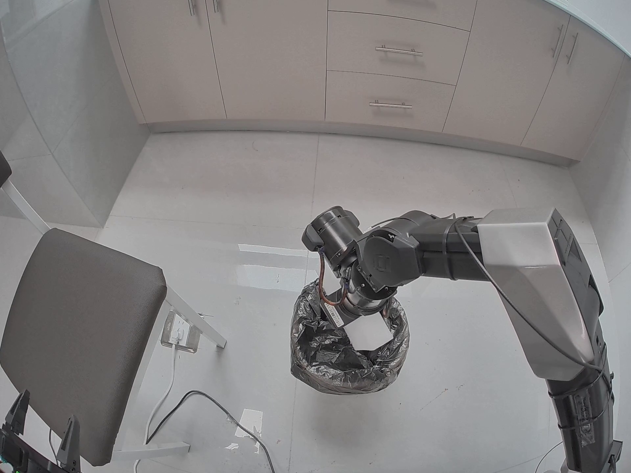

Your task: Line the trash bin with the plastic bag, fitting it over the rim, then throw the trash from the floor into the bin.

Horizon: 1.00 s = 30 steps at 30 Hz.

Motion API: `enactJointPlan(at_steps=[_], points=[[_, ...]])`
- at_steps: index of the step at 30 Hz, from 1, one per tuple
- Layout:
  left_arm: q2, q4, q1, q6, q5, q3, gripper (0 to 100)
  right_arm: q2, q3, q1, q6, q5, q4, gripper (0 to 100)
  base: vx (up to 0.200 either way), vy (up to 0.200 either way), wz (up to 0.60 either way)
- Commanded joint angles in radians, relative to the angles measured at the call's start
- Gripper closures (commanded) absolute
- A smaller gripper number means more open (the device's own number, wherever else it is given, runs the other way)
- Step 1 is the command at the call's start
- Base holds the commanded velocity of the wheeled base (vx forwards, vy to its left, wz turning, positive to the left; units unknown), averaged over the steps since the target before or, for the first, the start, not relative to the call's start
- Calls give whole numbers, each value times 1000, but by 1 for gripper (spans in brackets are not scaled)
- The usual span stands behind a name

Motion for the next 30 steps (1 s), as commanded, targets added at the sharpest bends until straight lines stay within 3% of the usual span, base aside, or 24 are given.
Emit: enactJointPlan(at_steps=[1, 21, 22, 30], points=[[-13, 0, 0, 0, 0, 10, 0, 9, 0, 1, 0, -2, -1, 100, 0, 0, 0], [-13, 0, 0, 0, 0, 10, 0, 34, 0, -1, -1, -18, -1, 100, 0, 0, 0], [-13, 0, 0, 0, 0, 10, 0, 34, 0, -1, -1, -18, -1, 0, 0, 0, 0], [-13, 0, 0, 0, 0, 10, 0, 38, 0, 1, 0, -18, -21, 0, 0, 0, 0]])
